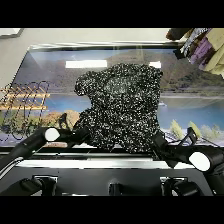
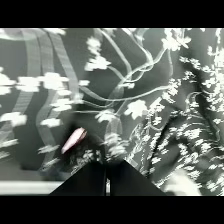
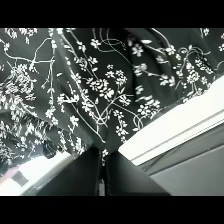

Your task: Fold the clothes and pants, and hang the long-sleeved shirts on hangers.

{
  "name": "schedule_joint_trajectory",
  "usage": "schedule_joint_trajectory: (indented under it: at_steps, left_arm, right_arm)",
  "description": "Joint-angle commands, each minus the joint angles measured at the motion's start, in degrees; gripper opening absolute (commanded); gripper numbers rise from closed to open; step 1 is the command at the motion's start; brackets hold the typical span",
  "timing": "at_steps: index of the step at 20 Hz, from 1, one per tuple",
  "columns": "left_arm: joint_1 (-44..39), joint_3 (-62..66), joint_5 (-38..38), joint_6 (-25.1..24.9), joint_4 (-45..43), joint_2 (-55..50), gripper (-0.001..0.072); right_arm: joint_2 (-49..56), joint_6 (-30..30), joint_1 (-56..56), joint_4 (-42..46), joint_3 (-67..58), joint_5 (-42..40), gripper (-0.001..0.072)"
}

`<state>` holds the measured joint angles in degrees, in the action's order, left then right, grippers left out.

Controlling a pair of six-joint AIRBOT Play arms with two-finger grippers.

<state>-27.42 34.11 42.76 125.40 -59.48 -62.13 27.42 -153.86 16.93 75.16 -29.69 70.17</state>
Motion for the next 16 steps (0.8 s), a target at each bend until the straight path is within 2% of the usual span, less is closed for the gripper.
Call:
schedule_joint_trajectory:
  at_steps: [1, 3, 6, 7, 8, 9, 10, 15, 16]
  left_arm:
    - [4.85, 0.11, 12.81, -1.57, -9.49, 7.87, 0.0014]
    - [5.05, 0.11, 18.69, -2.43, -11.08, 12.9, 0.0014]
    - [4.46, 0.11, 22.27, -2.1, -10.03, 19.96, 0.0016]
    - [4.44, 0.09, 23.04, -1.16, -9.97, 21.03, 0.0037]
    - [4.07, 0.09, 23.54, 0.26, -10.01, 21.2, 0.0257]
    - [3.48, 0.0, 23.39, 0.68, -10.01, 20.65, 0.0531]
    - [2.73, -0.33, 22.29, 0.63, -10.01, 19.63, 0.061]
    - [-2.34, -1.27, 9.2, 0.44, -5.97, 8.96, 0.061]
    - [-3.58, -1.27, 5.77, -0.87, -3.85, 6.08, 0.061]
  right_arm:
    - [-0.04, 4.02, 0.04, 0.92, -3.04, 6.12, 0.0026]
    - [-0.04, 4.87, 0.07, -0.79, -3.04, 8.37, 0.0026]
    - [-0.04, 8.37, 0.07, -5.77, -3.08, 8.59, 0.0026]
    - [-0.04, 8.68, 0.07, -5.95, -3.08, 8.66, 0.0026]
    - [-0.04, 8.61, 0.07, -5.6, -3.08, 8.52, 0.0026]
    - [-0.04, 8.63, 0.07, -5.29, -3.08, 8.04, 0.0026]
    - [-0.04, 8.63, 0.07, -5.22, -3.08, 7.41, 0.0026]
    - [-0.04, 8.66, 0.07, -4.76, -3.08, 7.48, 0.0026]
    - [-0.04, 8.63, 0.07, -4.66, -3.08, 7.48, 0.0026]
